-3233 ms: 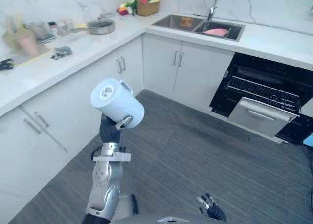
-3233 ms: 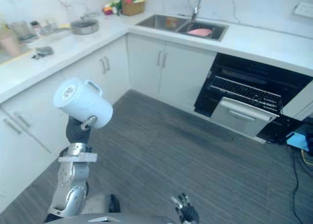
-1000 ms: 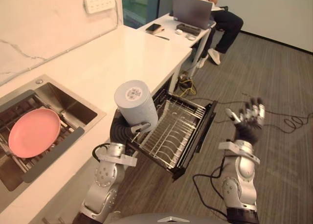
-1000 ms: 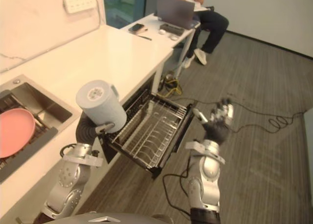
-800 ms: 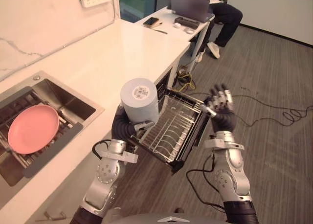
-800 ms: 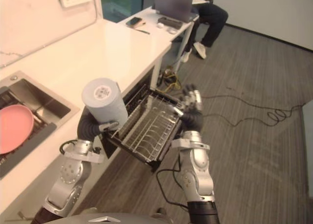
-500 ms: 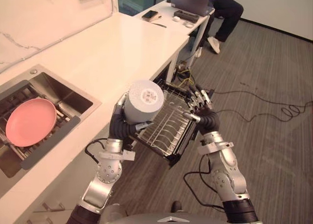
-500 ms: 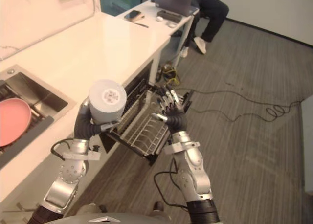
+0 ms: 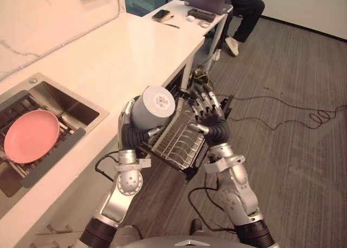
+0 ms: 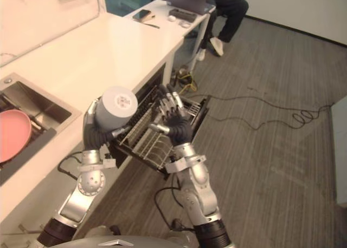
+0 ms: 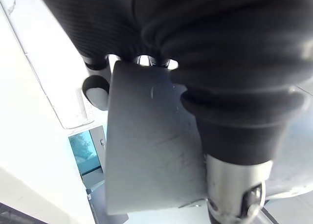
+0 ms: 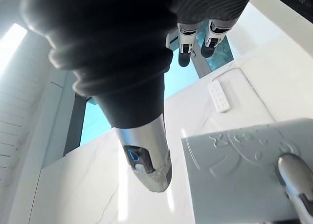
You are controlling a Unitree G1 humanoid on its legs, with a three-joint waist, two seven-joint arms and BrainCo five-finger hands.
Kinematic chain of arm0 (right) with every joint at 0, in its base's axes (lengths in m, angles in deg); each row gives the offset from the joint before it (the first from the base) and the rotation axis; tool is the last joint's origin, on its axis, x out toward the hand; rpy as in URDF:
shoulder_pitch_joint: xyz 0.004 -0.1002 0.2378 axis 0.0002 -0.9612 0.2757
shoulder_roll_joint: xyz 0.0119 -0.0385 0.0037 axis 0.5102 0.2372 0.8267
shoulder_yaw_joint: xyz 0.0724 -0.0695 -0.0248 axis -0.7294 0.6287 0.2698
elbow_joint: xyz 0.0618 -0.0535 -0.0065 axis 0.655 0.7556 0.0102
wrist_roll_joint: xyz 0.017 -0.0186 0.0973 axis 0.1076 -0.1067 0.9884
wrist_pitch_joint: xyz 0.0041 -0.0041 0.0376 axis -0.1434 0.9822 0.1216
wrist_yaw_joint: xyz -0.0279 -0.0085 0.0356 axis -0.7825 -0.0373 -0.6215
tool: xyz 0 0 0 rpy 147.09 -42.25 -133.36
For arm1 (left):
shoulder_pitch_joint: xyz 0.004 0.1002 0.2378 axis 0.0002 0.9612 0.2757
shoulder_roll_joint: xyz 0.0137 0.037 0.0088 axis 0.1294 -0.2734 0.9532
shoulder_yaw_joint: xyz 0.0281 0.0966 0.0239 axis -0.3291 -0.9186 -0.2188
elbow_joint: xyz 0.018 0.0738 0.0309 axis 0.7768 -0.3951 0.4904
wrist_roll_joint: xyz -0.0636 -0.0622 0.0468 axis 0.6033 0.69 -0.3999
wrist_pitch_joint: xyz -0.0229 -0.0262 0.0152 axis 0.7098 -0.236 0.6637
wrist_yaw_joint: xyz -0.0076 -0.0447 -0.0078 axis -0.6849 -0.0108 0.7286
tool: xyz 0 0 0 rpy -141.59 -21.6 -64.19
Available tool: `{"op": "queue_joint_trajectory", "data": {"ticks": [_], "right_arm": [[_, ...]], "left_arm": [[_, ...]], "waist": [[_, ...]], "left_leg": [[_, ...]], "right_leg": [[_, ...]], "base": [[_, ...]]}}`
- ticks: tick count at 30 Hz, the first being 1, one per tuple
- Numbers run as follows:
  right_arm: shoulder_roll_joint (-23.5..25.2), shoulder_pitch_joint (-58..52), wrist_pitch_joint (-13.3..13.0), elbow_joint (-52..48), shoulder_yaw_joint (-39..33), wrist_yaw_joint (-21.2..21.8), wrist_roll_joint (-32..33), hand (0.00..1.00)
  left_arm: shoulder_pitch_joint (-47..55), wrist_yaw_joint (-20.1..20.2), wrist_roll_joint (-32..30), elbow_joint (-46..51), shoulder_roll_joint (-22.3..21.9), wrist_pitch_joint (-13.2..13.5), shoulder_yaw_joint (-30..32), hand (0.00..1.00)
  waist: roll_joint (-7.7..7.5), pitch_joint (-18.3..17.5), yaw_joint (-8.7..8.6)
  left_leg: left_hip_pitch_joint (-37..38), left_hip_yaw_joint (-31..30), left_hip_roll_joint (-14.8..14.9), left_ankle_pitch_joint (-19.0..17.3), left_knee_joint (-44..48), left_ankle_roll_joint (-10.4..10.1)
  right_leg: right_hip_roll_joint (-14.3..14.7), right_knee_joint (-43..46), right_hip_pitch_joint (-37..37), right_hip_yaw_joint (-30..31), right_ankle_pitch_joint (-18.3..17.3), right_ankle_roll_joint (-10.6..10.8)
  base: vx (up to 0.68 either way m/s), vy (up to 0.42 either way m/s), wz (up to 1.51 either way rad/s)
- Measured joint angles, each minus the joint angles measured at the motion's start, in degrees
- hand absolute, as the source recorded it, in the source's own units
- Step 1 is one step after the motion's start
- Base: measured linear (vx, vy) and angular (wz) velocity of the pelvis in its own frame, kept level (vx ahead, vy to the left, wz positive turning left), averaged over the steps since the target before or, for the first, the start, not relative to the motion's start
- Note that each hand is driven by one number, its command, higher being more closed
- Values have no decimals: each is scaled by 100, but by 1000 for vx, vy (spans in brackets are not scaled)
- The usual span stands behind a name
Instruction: Walk over to the sink, pick up the cup, carry it to the dishwasher, place the cup inside the dishwasher, then close the dishwasher door
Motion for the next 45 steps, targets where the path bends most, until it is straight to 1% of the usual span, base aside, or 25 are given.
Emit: {"op": "queue_joint_trajectory", "data": {"ticks": [1,5,8,10,14,19,24,30,34,36,38,45], "right_arm": [[33,-3,0,0,76,-48,-6,0],[52,-3,15,0,270,-56,-11,0],[54,-23,68,0,449,-58,-17,0],[53,-31,70,1,621,-62,-31,0],[50,-31,96,6,769,-64,-176,0],[35,-34,102,28,877,-82,-318,0],[26,-34,102,55,989,-278,-407,0],[-14,-56,106,57,1007,-298,-409,0],[-43,-64,103,61,1035,-350,-410,0],[-66,-66,104,65,1061,-423,-403,0],[-66,-84,107,93,1098,-514,-353,0],[-59,-105,125,103,1217,-766,-361,0]], "left_arm": [[-1,-73,-41,-20,2,-34,-57,100],[-3,-97,-40,-207,-6,-72,-212,100],[-5,-122,-41,-218,-96,-75,-223,100],[-5,-224,-44,-218,-159,-75,-275,100],[-5,-239,-52,-218,-162,-75,-427,100],[-2,-243,-169,-217,-167,-77,-468,100],[1,-241,-252,-218,-168,-77,-473,100],[11,-251,-255,-218,-166,-77,-533,100],[17,-291,-260,-218,-161,-77,-595,100],[18,-295,-262,-218,-158,-77,-637,100],[28,-290,-270,-218,-159,-77,-670,100],[77,-301,-379,-218,-162,-77,-709,100]], "waist": [[0,0,0],[0,0,3],[2,-1,3],[4,-4,3],[7,-6,12],[20,-18,23],[40,-44,48],[80,-124,55],[80,-168,56],[80,-174,59],[79,-255,49],[87,-281,37]], "left_leg": [[1,6,-1,0,1,-1],[31,31,-3,1,-5,-1],[86,60,-9,5,-40,-8],[111,60,-28,37,-104,-10],[126,60,-34,68,-147,-13],[197,67,-75,155,-312,-15],[220,60,-88,240,-424,-31],[334,61,-170,396,-719,-30],[426,70,-213,522,-924,-34],[479,74,-237,582,-1029,-36],[513,77,-273,686,-1214,-35],[709,95,-350,922,-1650,-39]], "right_leg": [[0,0,-2,9,0,0],[0,0,2,75,2,-1],[0,0,24,99,2,-1],[-4,0,23,102,2,-1],[-2,0,22,102,2,-1],[-9,1,24,104,1,-1],[1,1,1,94,0,-2],[-15,1,0,91,0,-2],[-15,1,-3,89,-1,-1],[-15,1,2,90,-2,0],[-15,1,-43,89,-2,0],[4,1,-43,91,-6,5]], "base": [[-31,-13,-1],[-40,-14,-4],[-40,-21,-5],[-42,-26,0],[-42,-28,0],[-47,-33,0],[-40,-35,1],[-46,-28,1],[-38,-25,0],[-38,-22,1],[-43,-23,1],[-38,-20,0]]}}
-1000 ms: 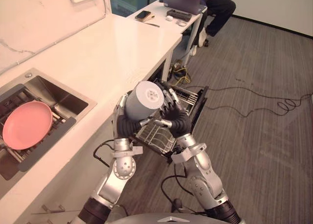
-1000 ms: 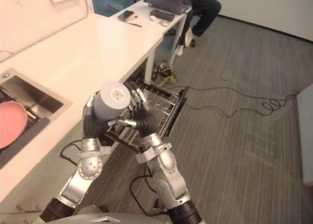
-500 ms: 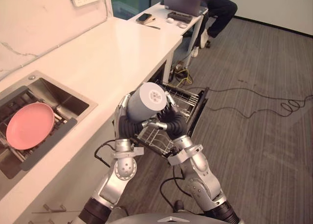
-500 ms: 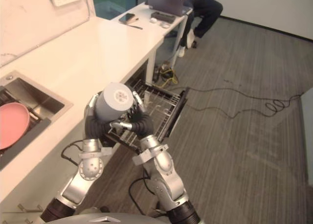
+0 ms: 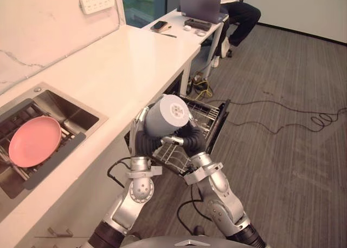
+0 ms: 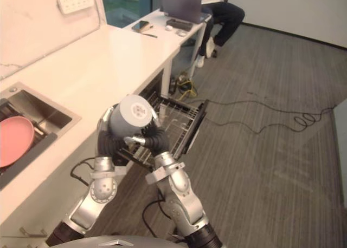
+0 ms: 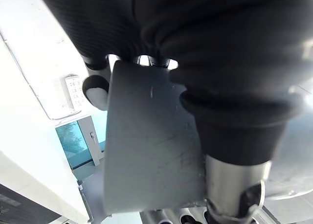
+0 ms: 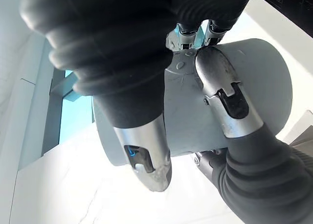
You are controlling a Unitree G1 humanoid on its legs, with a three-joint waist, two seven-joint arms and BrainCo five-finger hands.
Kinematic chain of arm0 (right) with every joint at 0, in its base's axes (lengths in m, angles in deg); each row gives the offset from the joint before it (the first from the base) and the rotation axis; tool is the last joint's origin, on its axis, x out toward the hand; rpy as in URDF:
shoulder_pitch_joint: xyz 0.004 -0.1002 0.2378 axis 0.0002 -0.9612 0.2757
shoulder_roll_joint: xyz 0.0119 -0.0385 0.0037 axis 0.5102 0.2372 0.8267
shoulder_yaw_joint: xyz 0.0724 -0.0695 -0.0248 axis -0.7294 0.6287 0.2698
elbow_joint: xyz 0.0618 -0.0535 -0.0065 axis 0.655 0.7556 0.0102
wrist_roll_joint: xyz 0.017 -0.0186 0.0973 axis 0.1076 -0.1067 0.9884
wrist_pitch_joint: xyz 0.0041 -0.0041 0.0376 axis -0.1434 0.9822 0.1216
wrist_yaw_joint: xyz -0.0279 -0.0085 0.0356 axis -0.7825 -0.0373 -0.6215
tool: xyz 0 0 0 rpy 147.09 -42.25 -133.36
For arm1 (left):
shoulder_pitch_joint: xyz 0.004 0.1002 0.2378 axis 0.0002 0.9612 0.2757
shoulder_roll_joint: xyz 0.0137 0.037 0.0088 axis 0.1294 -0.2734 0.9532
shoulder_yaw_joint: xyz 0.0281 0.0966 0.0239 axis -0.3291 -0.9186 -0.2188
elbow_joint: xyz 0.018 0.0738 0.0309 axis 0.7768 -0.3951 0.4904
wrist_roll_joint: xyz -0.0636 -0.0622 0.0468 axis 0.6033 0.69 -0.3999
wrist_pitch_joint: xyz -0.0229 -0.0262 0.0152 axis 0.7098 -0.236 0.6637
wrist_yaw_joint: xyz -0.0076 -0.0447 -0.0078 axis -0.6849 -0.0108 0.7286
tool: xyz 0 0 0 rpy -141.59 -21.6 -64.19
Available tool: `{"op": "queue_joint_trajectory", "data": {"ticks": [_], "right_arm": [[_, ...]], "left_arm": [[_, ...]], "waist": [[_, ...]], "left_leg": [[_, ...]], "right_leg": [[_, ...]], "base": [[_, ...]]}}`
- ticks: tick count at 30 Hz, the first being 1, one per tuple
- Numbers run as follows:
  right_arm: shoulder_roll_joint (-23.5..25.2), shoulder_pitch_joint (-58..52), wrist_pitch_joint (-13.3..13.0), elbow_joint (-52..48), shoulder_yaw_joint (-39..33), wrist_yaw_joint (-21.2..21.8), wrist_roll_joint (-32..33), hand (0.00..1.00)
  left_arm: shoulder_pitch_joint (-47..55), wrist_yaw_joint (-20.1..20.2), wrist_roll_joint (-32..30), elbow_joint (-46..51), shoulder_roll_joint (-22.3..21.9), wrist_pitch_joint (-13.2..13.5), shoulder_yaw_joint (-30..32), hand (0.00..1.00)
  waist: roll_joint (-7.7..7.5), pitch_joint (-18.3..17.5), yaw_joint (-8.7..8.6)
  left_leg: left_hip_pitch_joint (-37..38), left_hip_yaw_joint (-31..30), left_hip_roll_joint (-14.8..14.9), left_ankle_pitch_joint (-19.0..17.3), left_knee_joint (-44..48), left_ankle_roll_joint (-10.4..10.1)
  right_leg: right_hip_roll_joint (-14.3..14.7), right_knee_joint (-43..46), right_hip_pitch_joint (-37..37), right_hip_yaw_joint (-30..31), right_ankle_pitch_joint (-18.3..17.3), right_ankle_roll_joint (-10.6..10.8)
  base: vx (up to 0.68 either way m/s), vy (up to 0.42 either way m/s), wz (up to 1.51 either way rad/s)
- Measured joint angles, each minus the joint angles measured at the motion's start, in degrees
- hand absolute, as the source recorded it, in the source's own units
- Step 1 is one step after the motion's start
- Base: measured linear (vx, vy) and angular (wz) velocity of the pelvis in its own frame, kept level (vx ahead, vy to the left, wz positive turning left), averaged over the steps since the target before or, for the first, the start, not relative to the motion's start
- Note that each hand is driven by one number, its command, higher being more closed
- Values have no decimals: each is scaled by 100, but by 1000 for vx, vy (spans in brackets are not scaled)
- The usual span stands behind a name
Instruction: Walk over to the sink, pick up the cup, carry it to the dishwasher, place the cup inside the dishwasher, then close the dishwasher door
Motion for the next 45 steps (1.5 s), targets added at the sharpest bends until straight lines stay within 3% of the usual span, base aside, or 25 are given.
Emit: {"op": "queue_joint_trajectory", "data": {"ticks": [1,2,24,30,31,36,45], "right_arm": [[0,-6,0,0,-1,-6,21,0],[1,-29,-1,0,-3,-8,101,100],[61,-194,-38,2,7,-438,-113,100],[98,-199,-92,1,9,-540,-325,100],[119,-207,-99,1,-4,-584,-326,100],[284,-206,-308,0,-143,-727,-334,100],[345,-218,-328,0,-439,-924,-547,100]], "left_arm": [[0,-6,0,0,1,0,-22,100],[1,-13,1,0,1,0,-53,100],[0,-107,4,-242,-45,45,-175,100],[2,-299,6,-372,-49,218,-178,100],[7,-302,5,-378,-49,240,-173,0],[198,-323,5,-385,-56,262,-210,0],[197,-631,18,-385,-80,433,-95,0]], "waist": [[-2,-10,-7],[-4,-13,-6],[1,-149,-116],[10,-169,-135],[17,-177,-139],[31,-263,-188],[32,-285,-223]], "left_leg": [[18,0,-20,45,-78,5],[43,1,-33,84,-148,7],[81,-17,-79,180,-276,19],[82,-45,-82,199,-309,20],[82,-54,-82,201,-310,19],[71,-80,-80,205,-311,15],[85,-111,-79,223,-312,20]], "right_leg": [[-1,0,-14,0,0,0],[-1,6,-24,2,0,0],[-2,41,-51,-2,-18,2],[-8,74,-56,-15,-45,-11],[-11,105,-65,-21,-79,-12],[-12,155,-88,-43,-111,-11],[-14,158,-52,-113,-113,-15]], "base": [[-33,-14,1],[-30,-15,1],[-12,-10,1],[-17,-13,2],[0,0,0],[-5,-5,1],[0,0,0]]}}
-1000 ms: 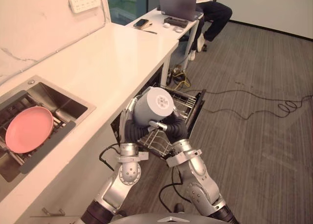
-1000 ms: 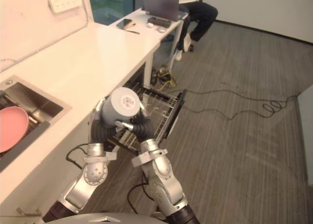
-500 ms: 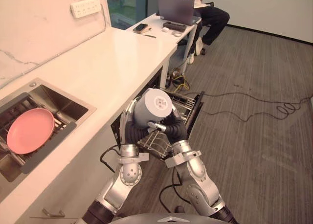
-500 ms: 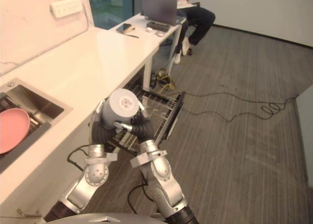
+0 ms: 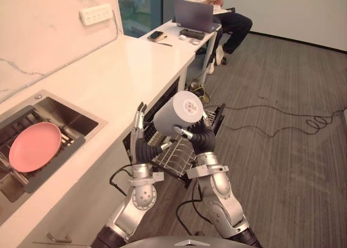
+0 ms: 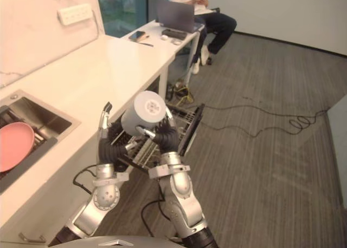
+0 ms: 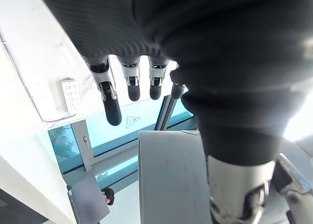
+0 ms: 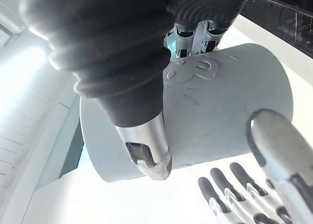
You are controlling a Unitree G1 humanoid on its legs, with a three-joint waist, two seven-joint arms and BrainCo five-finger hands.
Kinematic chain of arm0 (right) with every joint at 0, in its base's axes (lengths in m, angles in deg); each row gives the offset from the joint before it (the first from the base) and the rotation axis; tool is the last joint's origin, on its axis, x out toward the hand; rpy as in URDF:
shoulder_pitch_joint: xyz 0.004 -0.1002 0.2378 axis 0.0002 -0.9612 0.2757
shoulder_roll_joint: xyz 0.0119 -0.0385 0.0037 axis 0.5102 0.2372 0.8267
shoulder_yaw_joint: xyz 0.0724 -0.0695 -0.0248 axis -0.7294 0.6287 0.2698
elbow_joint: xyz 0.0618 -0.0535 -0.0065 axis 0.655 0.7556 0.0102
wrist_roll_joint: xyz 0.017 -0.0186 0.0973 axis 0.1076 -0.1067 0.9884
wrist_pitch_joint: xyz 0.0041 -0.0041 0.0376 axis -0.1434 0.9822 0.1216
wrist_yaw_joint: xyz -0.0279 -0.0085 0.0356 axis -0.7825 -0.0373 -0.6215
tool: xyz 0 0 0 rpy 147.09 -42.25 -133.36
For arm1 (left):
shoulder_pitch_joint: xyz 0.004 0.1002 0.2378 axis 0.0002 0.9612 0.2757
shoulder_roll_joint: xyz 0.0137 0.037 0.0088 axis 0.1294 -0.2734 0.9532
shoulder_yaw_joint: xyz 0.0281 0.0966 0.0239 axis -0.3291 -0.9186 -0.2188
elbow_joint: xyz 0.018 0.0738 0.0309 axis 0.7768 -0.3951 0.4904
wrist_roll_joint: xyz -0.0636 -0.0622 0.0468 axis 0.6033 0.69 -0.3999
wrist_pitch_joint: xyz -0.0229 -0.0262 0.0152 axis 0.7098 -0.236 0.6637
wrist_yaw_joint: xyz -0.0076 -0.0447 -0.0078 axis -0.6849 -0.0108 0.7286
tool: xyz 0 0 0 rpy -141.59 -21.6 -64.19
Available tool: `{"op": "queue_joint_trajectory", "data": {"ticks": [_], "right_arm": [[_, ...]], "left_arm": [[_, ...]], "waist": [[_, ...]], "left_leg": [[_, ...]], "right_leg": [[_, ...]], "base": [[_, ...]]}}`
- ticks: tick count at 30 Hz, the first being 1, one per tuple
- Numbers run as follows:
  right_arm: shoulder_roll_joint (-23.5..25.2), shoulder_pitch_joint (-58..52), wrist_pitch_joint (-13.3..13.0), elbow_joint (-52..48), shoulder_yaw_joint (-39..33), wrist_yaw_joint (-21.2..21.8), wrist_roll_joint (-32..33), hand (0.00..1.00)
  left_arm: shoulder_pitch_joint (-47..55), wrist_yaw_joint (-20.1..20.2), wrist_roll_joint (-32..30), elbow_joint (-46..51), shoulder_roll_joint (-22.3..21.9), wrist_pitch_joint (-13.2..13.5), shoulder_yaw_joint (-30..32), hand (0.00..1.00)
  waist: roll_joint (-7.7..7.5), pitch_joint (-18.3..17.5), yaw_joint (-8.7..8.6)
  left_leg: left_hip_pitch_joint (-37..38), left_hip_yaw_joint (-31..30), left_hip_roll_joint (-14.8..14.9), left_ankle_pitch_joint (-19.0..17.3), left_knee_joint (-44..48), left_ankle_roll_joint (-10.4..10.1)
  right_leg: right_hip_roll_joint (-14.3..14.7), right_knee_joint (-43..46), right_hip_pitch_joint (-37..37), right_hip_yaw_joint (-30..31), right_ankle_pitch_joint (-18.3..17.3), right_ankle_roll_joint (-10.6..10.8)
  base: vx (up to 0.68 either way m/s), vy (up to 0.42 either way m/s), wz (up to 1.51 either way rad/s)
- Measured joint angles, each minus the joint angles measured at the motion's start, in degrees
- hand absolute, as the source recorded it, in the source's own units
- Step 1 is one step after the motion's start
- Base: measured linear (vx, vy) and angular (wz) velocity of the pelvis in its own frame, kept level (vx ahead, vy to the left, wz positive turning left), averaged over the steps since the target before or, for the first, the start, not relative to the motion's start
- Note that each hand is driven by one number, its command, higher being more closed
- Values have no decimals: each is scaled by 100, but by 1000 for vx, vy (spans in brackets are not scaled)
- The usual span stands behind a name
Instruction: Walk over to the sink, pick up the cup, carry it to the dishwasher, place the cup inside the dishwasher, then close the dishwasher door
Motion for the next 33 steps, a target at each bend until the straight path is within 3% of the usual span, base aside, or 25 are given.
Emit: {"op": "queue_joint_trajectory", "data": {"ticks": [7,9,13,14,17,21,26,33], "right_arm": [[116,-118,-3,0,-430,-178,-1,100],[94,-162,1,1,-651,-204,-2,100],[-96,-88,35,104,-1500,-183,-6,100],[-176,-34,47,207,-1604,-163,-6,100],[-688,532,375,1096,-2076,-80,-19,100],[-1292,1729,770,2205,-2325,67,-230,100],[-2164,3515,1249,3789,-2294,478,-353,100],[-3024,5239,1825,5695,-1860,912,-454,100]], "left_arm": [[12,102,420,0,-144,26,341,0],[66,432,813,0,-143,138,402,0],[287,1933,1532,-573,-73,166,338,0],[311,2098,1626,-741,-72,133,335,0],[444,2736,2066,-1305,76,-35,354,0],[345,3377,2341,-1568,436,-185,346,0],[209,4033,3213,-2307,617,-331,347,0],[234,4234,3830,-2761,671,-226,461,0]], "waist": [[0,-5,-28],[-1,-5,-29],[-4,-13,-44],[-6,-14,-57],[-21,11,-63],[-9,452,42],[118,1206,239],[400,2111,589]], "left_leg": [[0,-54,1,26,-3,1],[-1,-67,-1,32,-4,2],[-93,-174,-16,72,-5,19],[-132,-202,-23,86,-5,26],[-516,-348,-38,205,-2,68],[-850,-544,-27,347,-1,75],[-1420,-855,-43,613,30,129],[-1812,-1137,-59,816,36,195]], "right_leg": [[-2,9,7,-46,-5,-8],[-6,12,10,-55,-5,-8],[-36,15,-9,-148,-7,-4],[-44,16,-30,-186,-5,-1],[-64,-9,-280,-318,56,-5],[-66,-131,-445,-472,278,-80],[-79,-150,-818,-742,456,-140],[-74,-105,-1049,-1014,567,-170]], "base": [[-15,-12,3],[-21,-16,4],[-20,-12,12],[-48,-17,27],[-50,-17,25],[-79,-3,25],[-94,0,27],[-22,-2,21]]}}
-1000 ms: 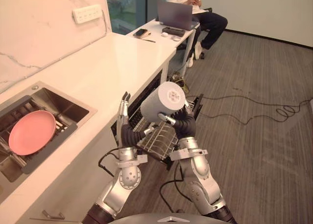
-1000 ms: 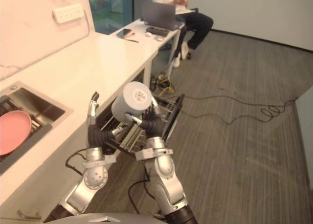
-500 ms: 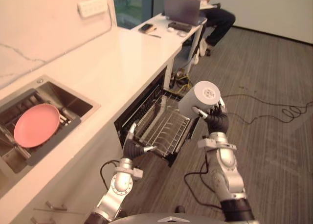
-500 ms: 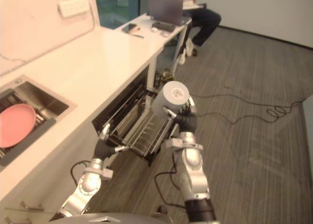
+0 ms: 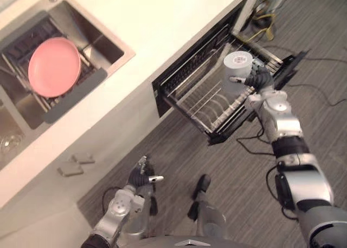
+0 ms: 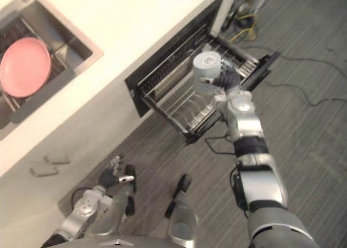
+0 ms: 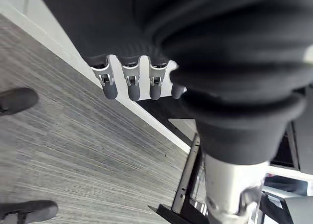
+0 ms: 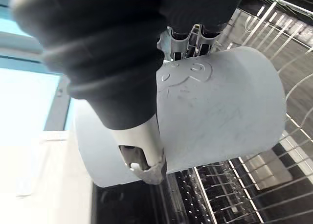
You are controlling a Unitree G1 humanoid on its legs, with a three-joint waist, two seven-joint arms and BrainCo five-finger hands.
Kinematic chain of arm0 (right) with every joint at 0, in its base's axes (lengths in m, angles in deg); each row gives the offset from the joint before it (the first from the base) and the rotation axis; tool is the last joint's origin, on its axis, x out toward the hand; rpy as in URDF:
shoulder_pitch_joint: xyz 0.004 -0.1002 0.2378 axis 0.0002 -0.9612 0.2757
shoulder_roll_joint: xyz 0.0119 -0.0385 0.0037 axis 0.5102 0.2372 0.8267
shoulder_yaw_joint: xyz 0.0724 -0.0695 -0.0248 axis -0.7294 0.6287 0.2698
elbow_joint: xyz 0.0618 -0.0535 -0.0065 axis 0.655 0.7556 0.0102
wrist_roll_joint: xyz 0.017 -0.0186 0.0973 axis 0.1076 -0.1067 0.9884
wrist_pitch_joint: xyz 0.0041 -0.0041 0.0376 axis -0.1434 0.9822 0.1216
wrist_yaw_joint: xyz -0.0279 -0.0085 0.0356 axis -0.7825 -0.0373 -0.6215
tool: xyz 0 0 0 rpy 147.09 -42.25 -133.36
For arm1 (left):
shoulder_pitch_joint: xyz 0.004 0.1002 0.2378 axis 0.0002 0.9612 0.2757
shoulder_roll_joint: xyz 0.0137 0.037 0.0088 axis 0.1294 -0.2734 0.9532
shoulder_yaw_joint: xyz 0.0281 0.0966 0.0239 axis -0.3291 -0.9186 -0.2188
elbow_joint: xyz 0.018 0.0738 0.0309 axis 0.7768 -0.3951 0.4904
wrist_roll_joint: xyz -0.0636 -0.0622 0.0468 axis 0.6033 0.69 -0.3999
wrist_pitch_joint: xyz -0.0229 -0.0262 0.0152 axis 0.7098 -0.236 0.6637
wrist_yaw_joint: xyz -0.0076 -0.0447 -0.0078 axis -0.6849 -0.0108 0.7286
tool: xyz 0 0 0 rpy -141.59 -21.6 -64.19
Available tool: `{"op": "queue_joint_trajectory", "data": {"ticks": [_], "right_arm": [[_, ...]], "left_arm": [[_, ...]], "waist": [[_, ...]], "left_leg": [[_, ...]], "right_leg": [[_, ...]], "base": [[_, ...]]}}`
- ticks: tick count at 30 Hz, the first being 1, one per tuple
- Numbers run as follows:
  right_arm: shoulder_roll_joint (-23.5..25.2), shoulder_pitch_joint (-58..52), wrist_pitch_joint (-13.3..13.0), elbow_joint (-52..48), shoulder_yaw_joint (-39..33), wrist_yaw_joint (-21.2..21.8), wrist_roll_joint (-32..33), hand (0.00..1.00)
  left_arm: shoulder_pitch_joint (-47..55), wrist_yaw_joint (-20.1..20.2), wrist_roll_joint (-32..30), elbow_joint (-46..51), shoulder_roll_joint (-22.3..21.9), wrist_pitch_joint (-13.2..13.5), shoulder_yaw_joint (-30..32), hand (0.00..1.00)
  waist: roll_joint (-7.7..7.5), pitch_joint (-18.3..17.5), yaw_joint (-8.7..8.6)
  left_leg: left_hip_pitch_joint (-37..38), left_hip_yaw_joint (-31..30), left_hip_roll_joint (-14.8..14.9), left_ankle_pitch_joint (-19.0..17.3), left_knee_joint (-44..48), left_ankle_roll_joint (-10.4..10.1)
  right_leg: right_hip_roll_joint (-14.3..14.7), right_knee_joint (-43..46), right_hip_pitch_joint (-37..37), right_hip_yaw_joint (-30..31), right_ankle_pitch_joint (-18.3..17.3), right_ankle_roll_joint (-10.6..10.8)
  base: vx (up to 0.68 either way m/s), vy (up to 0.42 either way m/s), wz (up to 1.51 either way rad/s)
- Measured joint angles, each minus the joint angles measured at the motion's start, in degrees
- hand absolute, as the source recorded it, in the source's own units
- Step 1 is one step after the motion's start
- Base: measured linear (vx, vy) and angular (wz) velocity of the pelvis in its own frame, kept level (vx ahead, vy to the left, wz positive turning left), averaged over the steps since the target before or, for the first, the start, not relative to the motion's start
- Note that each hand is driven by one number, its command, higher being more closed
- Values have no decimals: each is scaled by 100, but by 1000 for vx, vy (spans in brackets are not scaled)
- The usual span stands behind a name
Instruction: Walk over to the sink, pick up the cup, carry it to the dishwasher, place the cup inside the dishwasher, then close the dishwasher door
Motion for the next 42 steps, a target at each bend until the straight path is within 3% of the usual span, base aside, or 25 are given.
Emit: {"op": "queue_joint_trajectory", "data": {"ticks": [4,8,16,20,27,28,35,42], "right_arm": [[-184,473,154,536,349,288,-64,100],[-260,984,363,1181,811,701,-629,100],[-259,1658,481,2167,1132,1223,-1577,100],[-254,1927,475,2279,1221,1221,-1875,100],[-262,2147,447,2368,1223,997,-2004,100],[-260,2153,448,2368,1223,953,-2002,0],[-214,2152,451,2391,1433,786,-1660,0],[-214,2170,310,2355,1340,717,-1075,0]], "left_arm": [[29,6,114,-229,-4,145,58,0],[-22,8,337,-305,-62,272,76,0],[-194,54,605,-423,-294,282,132,0],[-272,50,804,-401,-316,282,110,0],[-302,107,1008,-386,-355,292,114,0],[-307,109,1008,-385,-362,301,114,0],[-346,105,1010,-380,-423,398,95,0],[-345,19,1015,-387,-420,434,96,0]], "waist": [[82,122,155],[238,296,319],[515,522,658],[594,587,802],[651,619,877],[653,619,903],[724,648,1036],[724,648,1036]], "left_leg": [[-224,-111,0,40,1,-3],[-497,-200,3,54,175,31],[-1098,-408,75,-63,653,-3],[-1285,-465,117,-81,741,-33],[-1546,-734,137,-29,737,-91],[-1556,-734,147,-21,738,-87],[-1654,-752,199,-20,833,-88],[-1691,-750,256,-40,907,-113]], "right_leg": [[-4,68,-204,-84,-12,-6],[-18,127,-377,-157,-24,-23],[-25,406,-771,-299,-127,-161],[-36,615,-988,-322,-237,-205],[-52,831,-1265,-438,-366,-268],[-47,850,-1286,-437,-370,-269],[-29,1071,-1420,-428,-493,-298],[-45,1240,-1508,-408,-578,-340]], "base": [[21,-22,9],[39,-33,10],[-5,-17,10],[-36,-3,1],[-14,-17,4],[3,-34,-1],[2,-37,0],[-14,-31,-3]]}}
